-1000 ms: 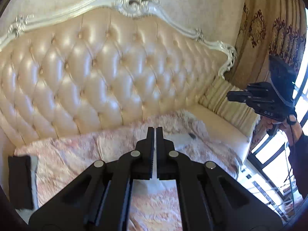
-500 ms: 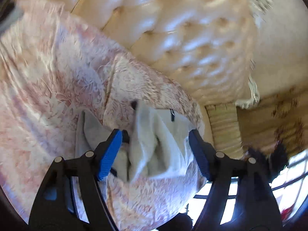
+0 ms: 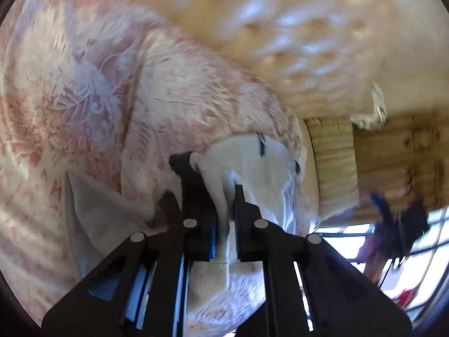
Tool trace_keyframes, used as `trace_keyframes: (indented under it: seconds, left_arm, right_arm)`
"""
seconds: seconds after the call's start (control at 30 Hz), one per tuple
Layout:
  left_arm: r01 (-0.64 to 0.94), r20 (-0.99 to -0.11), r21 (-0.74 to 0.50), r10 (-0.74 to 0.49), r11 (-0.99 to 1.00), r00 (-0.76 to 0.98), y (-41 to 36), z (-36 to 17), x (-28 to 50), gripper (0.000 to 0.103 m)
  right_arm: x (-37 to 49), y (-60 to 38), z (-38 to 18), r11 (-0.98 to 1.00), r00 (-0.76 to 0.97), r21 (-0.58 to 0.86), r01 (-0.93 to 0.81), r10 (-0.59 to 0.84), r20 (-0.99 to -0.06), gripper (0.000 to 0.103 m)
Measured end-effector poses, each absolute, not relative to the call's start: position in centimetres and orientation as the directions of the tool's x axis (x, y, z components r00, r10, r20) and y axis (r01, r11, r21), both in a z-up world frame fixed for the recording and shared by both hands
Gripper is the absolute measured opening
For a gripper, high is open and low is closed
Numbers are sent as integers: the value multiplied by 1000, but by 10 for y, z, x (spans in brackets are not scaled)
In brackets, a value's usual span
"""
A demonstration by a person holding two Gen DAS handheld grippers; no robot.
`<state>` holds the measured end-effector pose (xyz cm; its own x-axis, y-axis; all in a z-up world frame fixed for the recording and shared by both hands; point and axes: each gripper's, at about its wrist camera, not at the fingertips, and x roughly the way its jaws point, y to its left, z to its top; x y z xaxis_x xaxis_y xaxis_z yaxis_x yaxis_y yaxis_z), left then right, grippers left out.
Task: Fold clothes
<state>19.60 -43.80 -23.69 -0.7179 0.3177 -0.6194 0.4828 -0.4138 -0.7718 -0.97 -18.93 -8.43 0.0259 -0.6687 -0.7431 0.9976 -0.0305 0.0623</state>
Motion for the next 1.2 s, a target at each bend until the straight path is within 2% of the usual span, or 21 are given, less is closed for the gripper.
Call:
trace_keyframes:
  seconds: [0.13, 0.27, 0.33, 0.47, 0.6, 0.7, 0.83, 1.03, 1.07, 1.13, 1.17, 1.2]
  left_arm:
    - [435, -657, -693, 257, -574, -709, -377, -200, 233, 10]
    - [435, -711, -601, 200, -670, -674, -322, -202, 264, 9]
    - [453, -725, -593, 197, -666, -661, -303, -218, 277, 9]
    - [506, -750, -591, 197, -628, -631, -281, -253, 299, 9]
    - [521, -741, -615, 208, -592, -638, -277, -271, 310, 9]
    - [520, -729, -629, 208, -578, -652, -277, -272, 313, 9]
    - [510, -713, -648, 215, -566, -667, -280, -275, 318, 9]
    - [484, -673, -692, 237, -535, -700, -291, -278, 324, 9]
    - [479, -667, -699, 242, -532, -705, -293, -279, 325, 9]
    - [470, -661, -704, 248, -533, -709, -295, -278, 327, 9]
    - [467, -659, -704, 247, -535, -710, -297, -278, 327, 9]
    - [464, -657, -705, 247, -536, -713, -298, -277, 328, 9]
  right_arm:
    - [-5, -195, -85, 5, 50, 62, 998, -663, -747, 66]
    - [5, -214, -91, 62, 78, 51, 997, -614, -785, 70]
    - [10, -230, -99, 97, 84, 34, 995, -579, -811, 73]
    - [28, -262, -118, 202, 147, 50, 978, -497, -855, 74]
    - [60, -303, -150, 358, 205, 71, 931, -353, -913, 75]
    - [87, -330, -176, 476, 231, 95, 874, -237, -943, 75]
    - [117, -364, -216, 597, 172, 76, 798, -105, -979, 75]
    - [135, -400, -248, 696, 181, 147, 703, 25, -983, 75]
    - [136, -403, -253, 706, 181, 165, 689, 53, -982, 74]
    - [138, -408, -263, 726, 171, 193, 660, 105, -980, 65]
    - [138, -410, -268, 729, 170, 208, 652, 127, -977, 58]
    - [137, -414, -274, 730, 168, 223, 645, 150, -974, 56]
